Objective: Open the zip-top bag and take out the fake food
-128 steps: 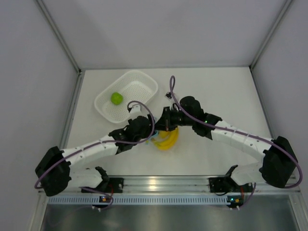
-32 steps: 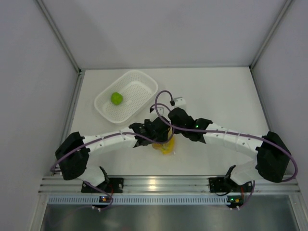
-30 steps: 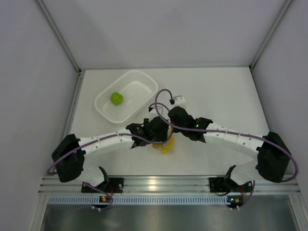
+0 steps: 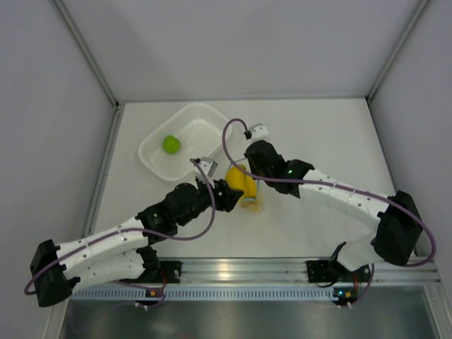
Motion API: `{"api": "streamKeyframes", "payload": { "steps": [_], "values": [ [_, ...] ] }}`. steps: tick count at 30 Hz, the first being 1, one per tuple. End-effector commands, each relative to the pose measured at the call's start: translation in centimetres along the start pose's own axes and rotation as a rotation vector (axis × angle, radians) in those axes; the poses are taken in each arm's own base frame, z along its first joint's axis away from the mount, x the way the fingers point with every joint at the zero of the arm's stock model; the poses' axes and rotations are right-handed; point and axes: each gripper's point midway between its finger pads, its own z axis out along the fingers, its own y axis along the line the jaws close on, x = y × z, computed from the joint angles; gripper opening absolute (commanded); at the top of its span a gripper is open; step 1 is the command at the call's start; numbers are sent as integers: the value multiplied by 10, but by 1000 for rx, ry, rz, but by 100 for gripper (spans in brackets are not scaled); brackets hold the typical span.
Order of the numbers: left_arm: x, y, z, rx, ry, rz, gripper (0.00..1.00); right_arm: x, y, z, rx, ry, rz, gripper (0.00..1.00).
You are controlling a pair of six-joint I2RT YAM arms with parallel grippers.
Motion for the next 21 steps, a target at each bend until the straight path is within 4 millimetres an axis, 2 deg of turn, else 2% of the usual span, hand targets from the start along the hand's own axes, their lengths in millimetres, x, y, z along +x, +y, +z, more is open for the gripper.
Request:
{"api": "streamKeyframes", "payload": {
  "steps": [1, 3, 4, 5, 6, 7, 8, 9, 10, 13, 14, 16, 17, 18, 19, 20, 21],
  "values": [
    [-36, 0, -9, 1, -174, -13, 0, -22, -20, 0, 91, -45, 102, 0],
    [-41, 21, -14, -115, -212, -37, 0, -22, -26, -1, 125, -53, 139, 0],
    [-50, 44, -19, -246, -258, -78, 0, -21, -29, -2, 131, -57, 147, 0],
    [-52, 57, -23, -323, -269, -85, 0, -22, -30, -4, 131, -65, 158, 0],
    [-64, 61, -27, -373, -289, -100, 0, -22, -31, -5, 133, -69, 163, 0],
    [-51, 76, -27, -453, -235, -76, 0, -20, -32, -5, 134, -67, 163, 0],
    [-56, 89, -30, -525, -245, -69, 0, -21, -32, -8, 129, -72, 166, 0],
    [-68, 90, -30, -549, -253, -78, 0, -21, -33, -9, 128, -72, 170, 0],
    [-58, 101, -27, -598, -202, -66, 0, -19, -32, -9, 125, -69, 167, 0],
    [-63, 124, -13, -620, -143, -94, 0, -19, -31, -13, 106, -73, 177, 0],
    [-65, 145, -8, -646, -116, -120, 0, -17, -29, -13, 94, -69, 178, 0],
    [-67, 170, -5, -692, -94, -137, 2, -17, -28, -15, 82, -70, 183, 0],
    [-72, 195, -8, -749, -98, -154, 3, -16, -27, -15, 76, -66, 183, 0],
    [-66, 210, -3, -787, -63, -152, 10, -16, -27, -15, 72, -66, 185, 0],
    [-66, 220, -1, -813, -44, -131, 12, -16, -26, -15, 69, -66, 188, 0],
    [-78, 231, 1, -842, -60, -131, 13, -15, -25, -14, 62, -61, 186, 0],
    [-69, 245, 8, -888, -17, -119, 13, -14, -24, -13, 59, -56, 184, 0]
  ]
}}
